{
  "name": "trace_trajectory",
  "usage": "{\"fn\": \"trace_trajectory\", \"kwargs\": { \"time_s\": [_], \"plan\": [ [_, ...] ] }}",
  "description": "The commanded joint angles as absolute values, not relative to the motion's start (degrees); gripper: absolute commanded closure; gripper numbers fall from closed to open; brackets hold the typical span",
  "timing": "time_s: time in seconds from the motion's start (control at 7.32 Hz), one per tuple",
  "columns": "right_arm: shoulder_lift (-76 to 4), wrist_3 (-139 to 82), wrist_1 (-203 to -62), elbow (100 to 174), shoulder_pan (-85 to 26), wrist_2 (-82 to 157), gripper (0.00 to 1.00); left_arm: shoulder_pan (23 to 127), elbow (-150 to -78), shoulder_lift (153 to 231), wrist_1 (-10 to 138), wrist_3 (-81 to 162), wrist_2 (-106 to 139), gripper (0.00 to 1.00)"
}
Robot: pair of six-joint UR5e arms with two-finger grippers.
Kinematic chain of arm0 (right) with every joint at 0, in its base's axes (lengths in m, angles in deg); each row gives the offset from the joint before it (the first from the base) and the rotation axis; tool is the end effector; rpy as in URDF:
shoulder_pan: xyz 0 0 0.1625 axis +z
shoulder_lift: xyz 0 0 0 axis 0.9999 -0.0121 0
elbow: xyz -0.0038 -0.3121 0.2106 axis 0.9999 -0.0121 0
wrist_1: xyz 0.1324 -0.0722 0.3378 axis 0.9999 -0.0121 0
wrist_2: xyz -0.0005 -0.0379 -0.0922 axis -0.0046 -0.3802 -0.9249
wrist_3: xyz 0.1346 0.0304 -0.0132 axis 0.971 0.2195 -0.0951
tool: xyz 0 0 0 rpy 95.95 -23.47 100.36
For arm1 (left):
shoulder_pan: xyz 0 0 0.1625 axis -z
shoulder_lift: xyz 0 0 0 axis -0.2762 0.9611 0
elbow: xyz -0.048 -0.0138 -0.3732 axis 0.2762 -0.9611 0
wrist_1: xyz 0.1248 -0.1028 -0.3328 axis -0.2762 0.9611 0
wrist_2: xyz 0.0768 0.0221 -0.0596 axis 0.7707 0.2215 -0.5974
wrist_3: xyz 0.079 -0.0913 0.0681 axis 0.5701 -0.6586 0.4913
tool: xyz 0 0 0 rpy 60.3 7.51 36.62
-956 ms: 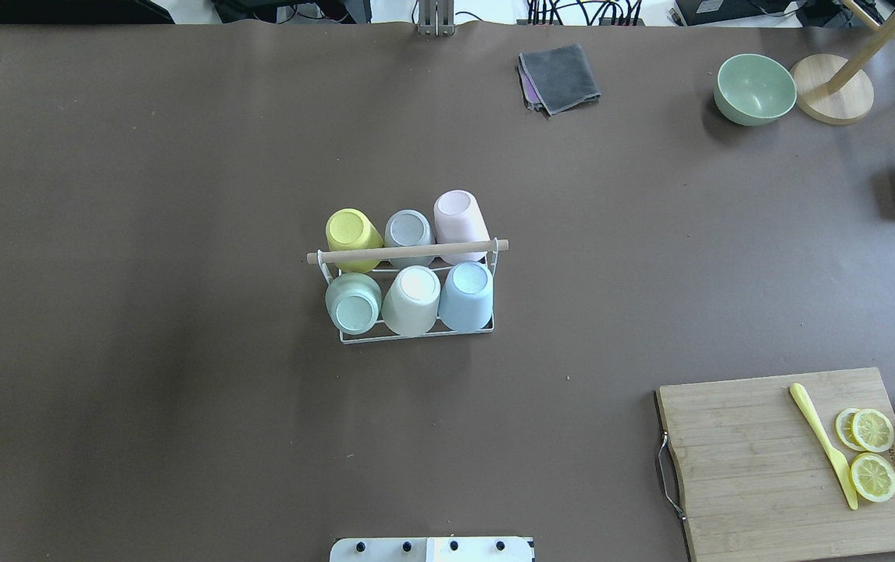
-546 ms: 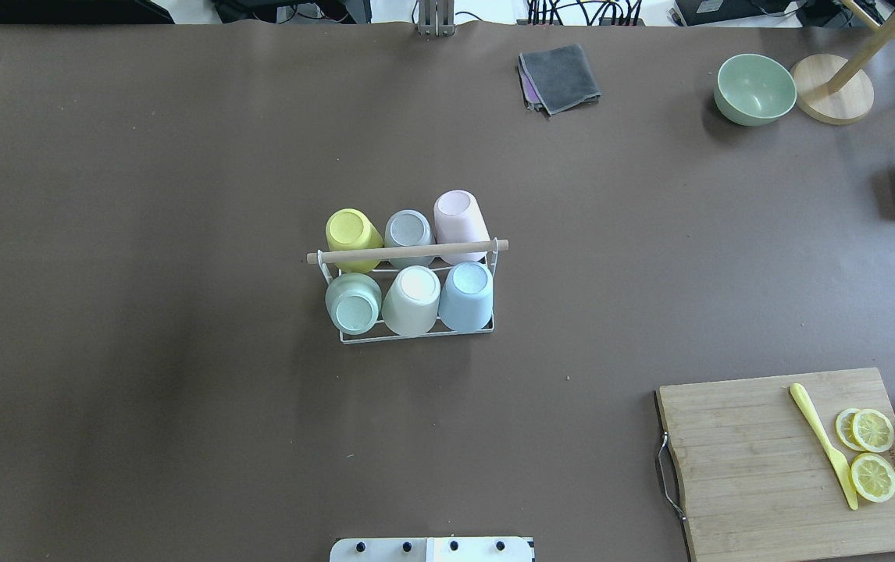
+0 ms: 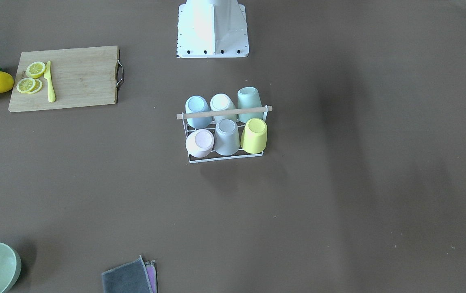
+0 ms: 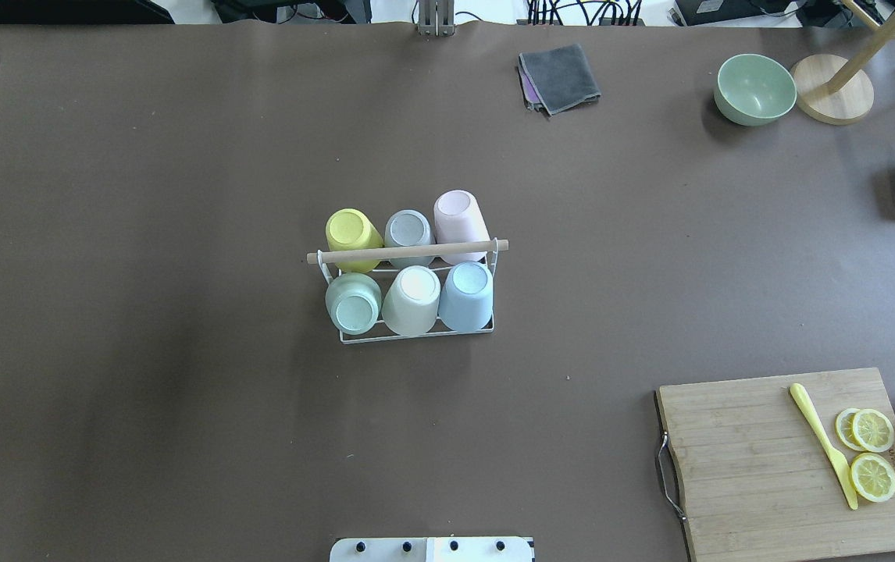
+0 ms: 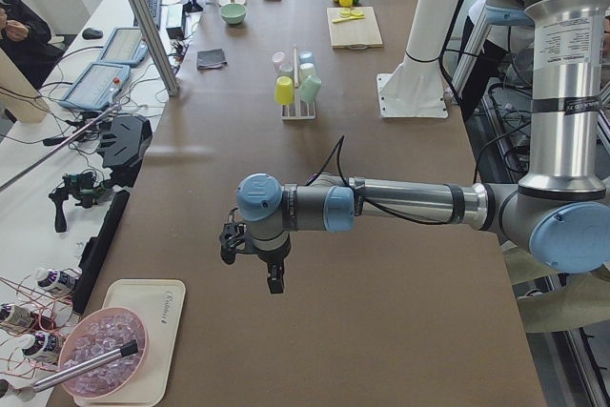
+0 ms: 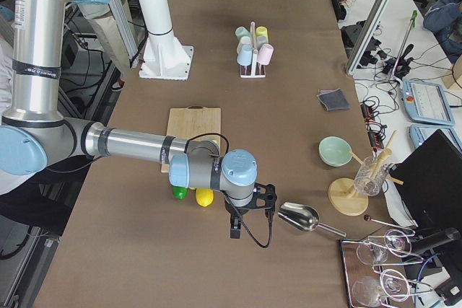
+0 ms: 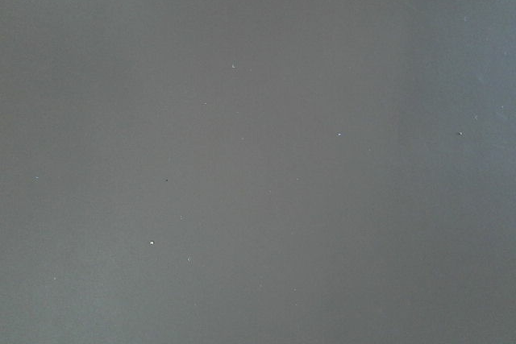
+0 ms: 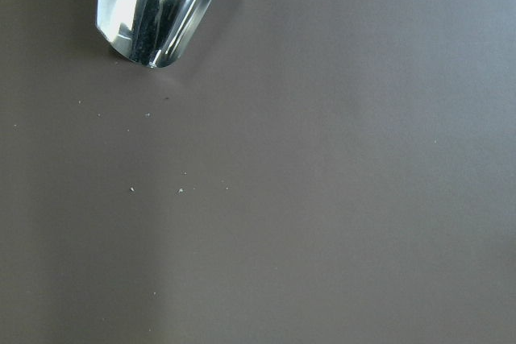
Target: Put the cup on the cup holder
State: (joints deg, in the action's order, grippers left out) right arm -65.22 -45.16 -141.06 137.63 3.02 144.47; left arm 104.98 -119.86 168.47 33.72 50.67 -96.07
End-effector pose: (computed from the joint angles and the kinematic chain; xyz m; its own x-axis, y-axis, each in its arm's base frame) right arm 0.0595 -0.3787 0.6769 0.7650 0.0445 0.6425 -0.0423 0.9989 -0.0188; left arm -0.0296 -0.4171 0.6225 0.7204 -0.0831 -0.6886 0.0402 0.9961 -0.0781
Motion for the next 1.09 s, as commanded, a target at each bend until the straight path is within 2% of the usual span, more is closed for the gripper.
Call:
{"fn": "trace_trajectory", "kwargs": {
  "time_s": [0.0, 0.96],
  "plan": [
    [-65.23, -45.28, -141.02, 137.1, 2.98, 144.47, 0.0, 104.81, -119.86, 168.51, 33.72, 50.67, -96.26, 0.02],
    [-65.31, -45.37, -141.02, 137.01, 2.98, 144.47, 0.0, 104.54, -119.34, 168.68, 33.8, 50.49, -96.26, 0.02]
  ]
}}
